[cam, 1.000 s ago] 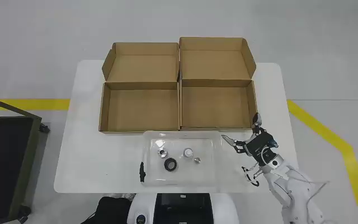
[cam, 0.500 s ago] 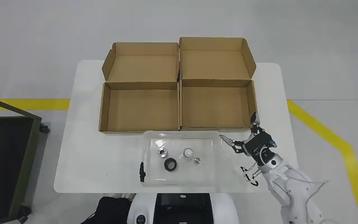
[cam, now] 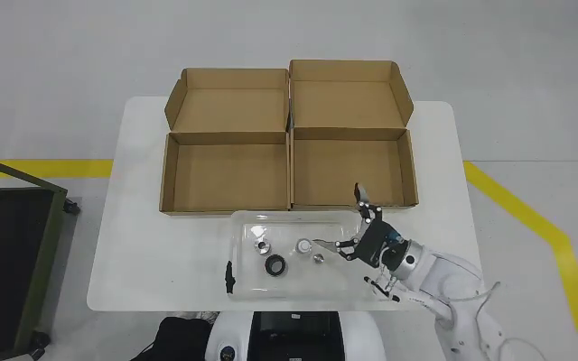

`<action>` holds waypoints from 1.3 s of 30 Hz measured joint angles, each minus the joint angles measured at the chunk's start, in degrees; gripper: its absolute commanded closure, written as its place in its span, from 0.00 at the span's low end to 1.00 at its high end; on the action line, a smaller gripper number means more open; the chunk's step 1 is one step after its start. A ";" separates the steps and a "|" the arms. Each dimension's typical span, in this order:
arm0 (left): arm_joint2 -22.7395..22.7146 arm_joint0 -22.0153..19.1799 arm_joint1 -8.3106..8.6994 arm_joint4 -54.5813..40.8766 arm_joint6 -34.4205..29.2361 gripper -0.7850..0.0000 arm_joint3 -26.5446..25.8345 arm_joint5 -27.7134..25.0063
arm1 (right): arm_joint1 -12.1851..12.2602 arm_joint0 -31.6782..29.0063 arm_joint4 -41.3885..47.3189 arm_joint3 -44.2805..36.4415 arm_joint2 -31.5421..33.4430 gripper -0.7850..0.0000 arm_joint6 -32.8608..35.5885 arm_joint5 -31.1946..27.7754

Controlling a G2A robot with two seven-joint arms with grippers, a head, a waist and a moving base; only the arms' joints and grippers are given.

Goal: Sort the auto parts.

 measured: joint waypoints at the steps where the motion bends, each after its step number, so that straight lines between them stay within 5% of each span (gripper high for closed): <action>1: 0.00 0.00 0.00 0.00 0.00 0.00 0.00 0.00 | 0.03 0.51 -0.08 0.12 -0.60 0.00 0.57 -0.57; 18: 0.00 0.00 0.00 0.00 0.00 0.00 0.00 0.00 | 0.89 5.77 0.97 3.24 -8.15 0.00 11.40 -9.46; 31: 0.00 0.00 0.00 0.00 0.00 0.00 0.00 0.00 | 1.35 8.32 3.02 6.94 -11.81 0.00 18.87 -10.02; 35: 0.00 0.00 0.00 0.00 0.00 0.00 0.00 0.00 | 1.43 9.31 3.09 8.43 -12.65 0.48 19.55 -9.18; 39: 0.00 0.00 0.00 0.00 0.00 0.00 0.00 0.00 | 1.65 9.63 2.99 9.03 -12.85 0.51 20.58 -8.43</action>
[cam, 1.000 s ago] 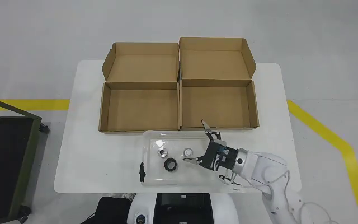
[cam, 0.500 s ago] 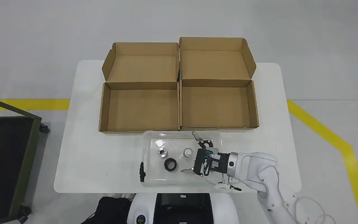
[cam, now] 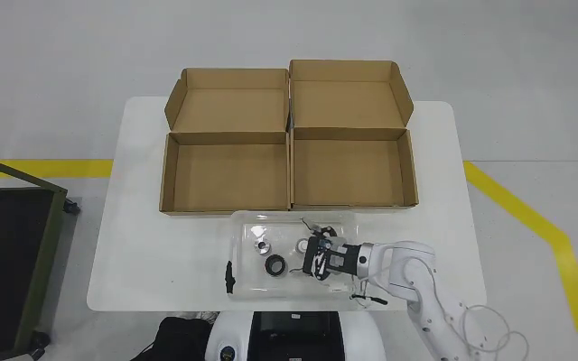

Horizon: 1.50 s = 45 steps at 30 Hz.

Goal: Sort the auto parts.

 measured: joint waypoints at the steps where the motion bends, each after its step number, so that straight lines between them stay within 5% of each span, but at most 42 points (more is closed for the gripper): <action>1: 0.00 0.00 0.00 0.00 0.00 0.00 0.00 0.00 | 0.07 -0.05 -0.08 0.01 0.07 0.51 0.28 0.13; 8: 0.00 0.00 0.00 0.00 0.00 0.00 0.00 0.00 | 0.64 -0.70 0.02 0.05 0.62 0.60 1.39 0.32; 13: 0.00 0.00 0.00 0.00 0.00 0.00 0.00 0.00 | 0.92 -0.58 0.28 0.25 0.35 1.00 0.89 0.45; 29: 0.00 0.00 0.00 0.00 0.00 0.00 0.00 0.00 | 2.61 -1.37 0.85 -11.25 3.78 1.00 0.52 -3.08; 45: 0.00 0.00 0.00 0.00 0.00 0.00 0.00 0.00 | 1.54 5.31 4.89 -6.44 -2.15 1.00 -19.42 5.00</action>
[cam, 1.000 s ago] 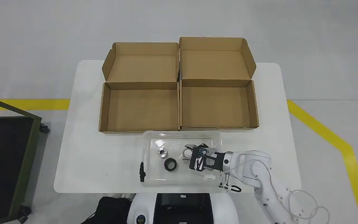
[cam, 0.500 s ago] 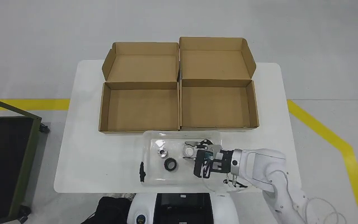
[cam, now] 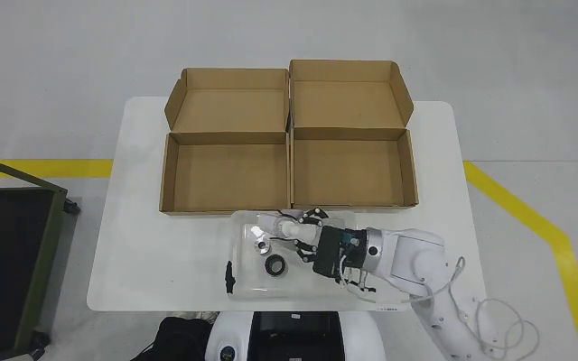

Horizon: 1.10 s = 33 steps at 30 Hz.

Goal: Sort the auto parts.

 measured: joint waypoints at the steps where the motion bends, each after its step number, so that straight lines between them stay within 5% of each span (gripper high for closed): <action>1: 0.00 0.00 0.00 0.00 0.00 0.00 0.00 0.00 | -0.05 0.33 0.27 0.14 -0.08 1.00 -1.15 0.33; 12: 0.00 0.00 0.00 0.00 0.00 0.00 0.00 0.00 | 0.10 2.03 3.34 -1.70 2.60 1.00 -10.61 1.30; 33: 0.00 0.00 0.00 0.00 0.00 0.00 0.00 0.00 | 0.85 2.53 1.76 -4.70 5.14 1.00 -13.83 0.71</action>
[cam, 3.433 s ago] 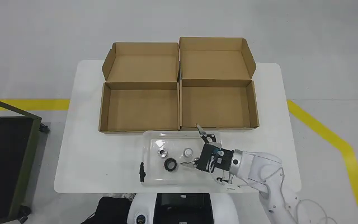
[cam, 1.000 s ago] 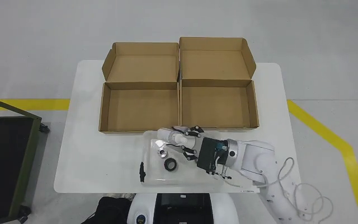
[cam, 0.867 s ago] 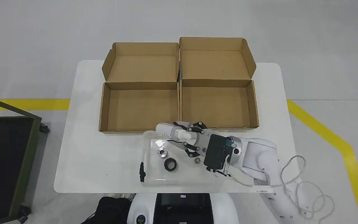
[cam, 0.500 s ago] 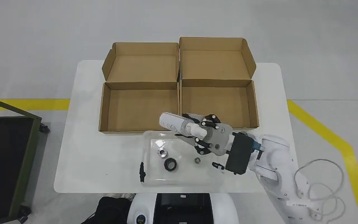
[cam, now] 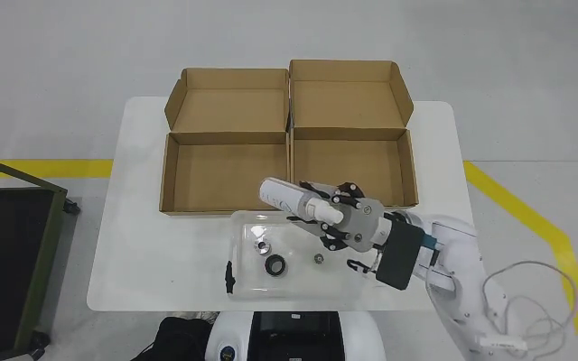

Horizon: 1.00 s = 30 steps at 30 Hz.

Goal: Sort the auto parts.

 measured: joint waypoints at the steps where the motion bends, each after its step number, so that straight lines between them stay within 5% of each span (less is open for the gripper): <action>1: 0.00 0.00 0.00 0.00 0.00 0.00 0.00 0.00 | -0.01 0.19 -0.25 0.50 -0.28 1.00 0.61 0.14; 30: 0.00 0.00 0.00 0.00 0.00 0.00 0.00 0.00 | -0.11 12.87 3.90 24.98 -2.29 1.00 25.46 2.11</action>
